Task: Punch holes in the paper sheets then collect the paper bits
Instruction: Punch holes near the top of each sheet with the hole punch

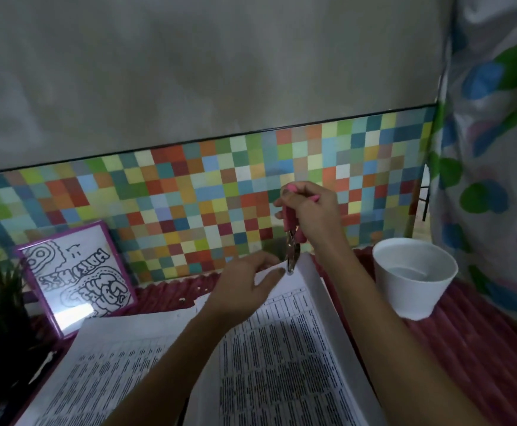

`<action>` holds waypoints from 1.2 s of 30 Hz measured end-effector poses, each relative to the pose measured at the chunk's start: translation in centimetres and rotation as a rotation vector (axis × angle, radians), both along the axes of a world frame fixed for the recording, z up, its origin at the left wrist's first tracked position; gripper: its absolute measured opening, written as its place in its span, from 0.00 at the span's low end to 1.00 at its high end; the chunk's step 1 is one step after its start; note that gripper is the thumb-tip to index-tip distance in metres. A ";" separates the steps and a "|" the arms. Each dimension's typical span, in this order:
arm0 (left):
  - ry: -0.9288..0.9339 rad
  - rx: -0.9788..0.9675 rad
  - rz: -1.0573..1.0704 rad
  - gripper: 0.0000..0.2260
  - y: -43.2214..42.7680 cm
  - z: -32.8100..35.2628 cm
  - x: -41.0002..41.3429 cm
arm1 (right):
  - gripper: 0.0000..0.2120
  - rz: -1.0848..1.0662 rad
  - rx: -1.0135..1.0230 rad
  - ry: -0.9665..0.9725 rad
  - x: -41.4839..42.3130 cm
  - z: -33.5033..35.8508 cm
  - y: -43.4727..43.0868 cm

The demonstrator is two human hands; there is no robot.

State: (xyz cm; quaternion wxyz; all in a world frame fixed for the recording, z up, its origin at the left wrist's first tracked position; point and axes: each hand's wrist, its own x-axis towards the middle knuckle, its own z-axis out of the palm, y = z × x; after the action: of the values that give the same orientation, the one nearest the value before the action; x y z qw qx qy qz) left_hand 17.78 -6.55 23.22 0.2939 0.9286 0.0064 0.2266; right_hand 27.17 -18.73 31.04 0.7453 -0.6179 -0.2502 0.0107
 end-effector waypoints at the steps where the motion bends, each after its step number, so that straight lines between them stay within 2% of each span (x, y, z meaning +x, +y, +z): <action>1: -0.021 -0.004 -0.006 0.09 -0.3 -0.1 0.3 | 0.09 -0.006 0.003 0.005 0.0 0.0 -0.1; 6: -0.084 -0.068 0.066 0.07 -0.7 -1.1 1.1 | 0.08 -0.002 0.049 0.032 -0.2 -0.1 -0.2; 14: -0.177 0.121 0.075 0.08 -1.1 0.0 0.9 | 0.05 0.027 0.162 0.037 -0.2 0.1 -0.6; 17: -0.189 0.134 0.076 0.09 -0.9 0.5 0.7 | 0.05 0.078 0.243 0.122 0.0 0.2 -0.7; 21: -0.138 0.266 0.091 0.08 -1.5 0.5 0.4 | 0.09 0.041 0.146 0.163 -0.3 0.0 -0.4; 25: -0.132 0.281 0.109 0.08 -0.9 0.0 0.0 | 0.09 0.018 0.207 0.093 -0.5 0.8 -1.0; 27: -0.164 0.237 0.110 0.09 -0.3 0.3 -0.2 | 0.12 0.029 0.066 -0.051 -0.1 1.3 -2.0; 30: -0.266 0.185 0.089 0.09 0.3 1.6 -0.6 | 0.23 0.184 -0.461 -0.265 0.5 1.7 -3.3; 32: -0.333 0.160 0.076 0.08 0.3 2.7 -0.8 | 0.19 0.305 -0.710 -0.318 0.1 1.8 -3.7; 34: -0.381 0.133 0.063 0.07 0.0 3.7 -1.1 | 0.06 0.323 -0.797 -0.338 -0.7 1.8 -3.6; 35: -0.396 0.121 0.057 0.07 -0.1 4.2 -1.3 | 0.04 0.298 -0.813 -0.353 -0.9 1.9 -3.5; 36: -0.418 0.139 0.084 0.07 -0.1 4.6 -1.6 | 0.08 0.259 -0.817 -0.372 -1.2 2.1 -3.5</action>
State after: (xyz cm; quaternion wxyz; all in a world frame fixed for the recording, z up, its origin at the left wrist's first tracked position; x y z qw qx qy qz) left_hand 16.22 -6.63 27.78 0.2146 0.8782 -0.0316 0.4262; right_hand 26.00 -22.24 33.18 0.3759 -0.8159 -0.4298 0.0906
